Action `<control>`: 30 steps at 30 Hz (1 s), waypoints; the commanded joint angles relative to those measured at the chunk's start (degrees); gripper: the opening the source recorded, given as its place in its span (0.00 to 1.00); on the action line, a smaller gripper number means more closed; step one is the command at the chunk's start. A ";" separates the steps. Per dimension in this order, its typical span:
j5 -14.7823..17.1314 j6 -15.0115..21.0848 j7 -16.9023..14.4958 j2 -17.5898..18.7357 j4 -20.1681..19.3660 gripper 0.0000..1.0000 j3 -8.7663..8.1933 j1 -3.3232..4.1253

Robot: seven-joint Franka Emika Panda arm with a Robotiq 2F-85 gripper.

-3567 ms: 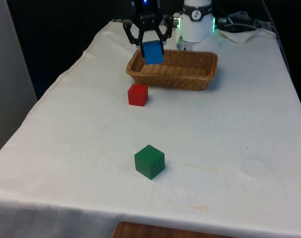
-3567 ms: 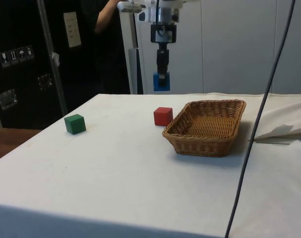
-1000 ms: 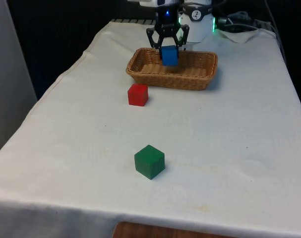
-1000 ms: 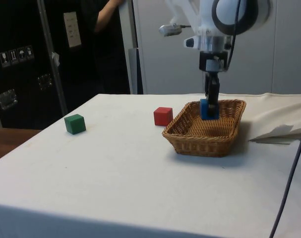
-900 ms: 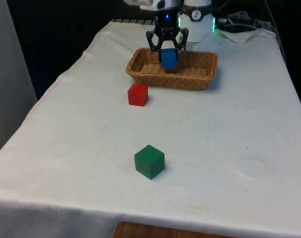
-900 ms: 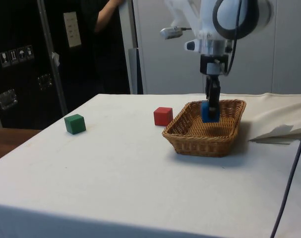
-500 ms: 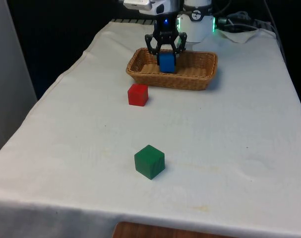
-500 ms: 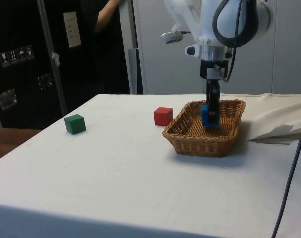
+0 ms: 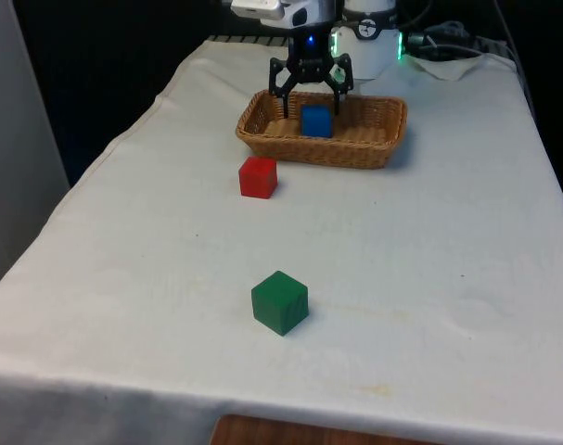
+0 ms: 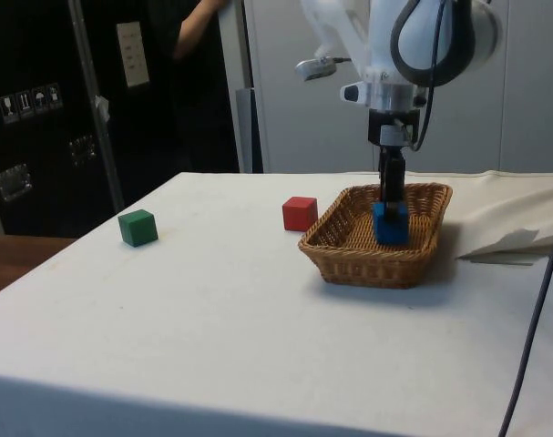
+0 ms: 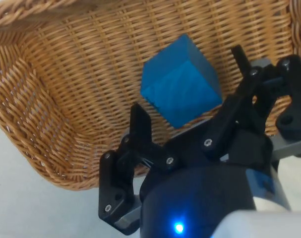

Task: Pick up the blue cube and place it into the basket.

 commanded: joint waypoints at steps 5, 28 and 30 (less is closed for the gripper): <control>-0.11 -0.40 0.11 -0.29 0.11 1.00 0.00 -0.06; -0.97 -14.32 2.35 -7.73 7.05 1.00 0.00 -0.40; -0.92 -16.10 2.52 -8.19 8.37 1.00 0.00 -0.34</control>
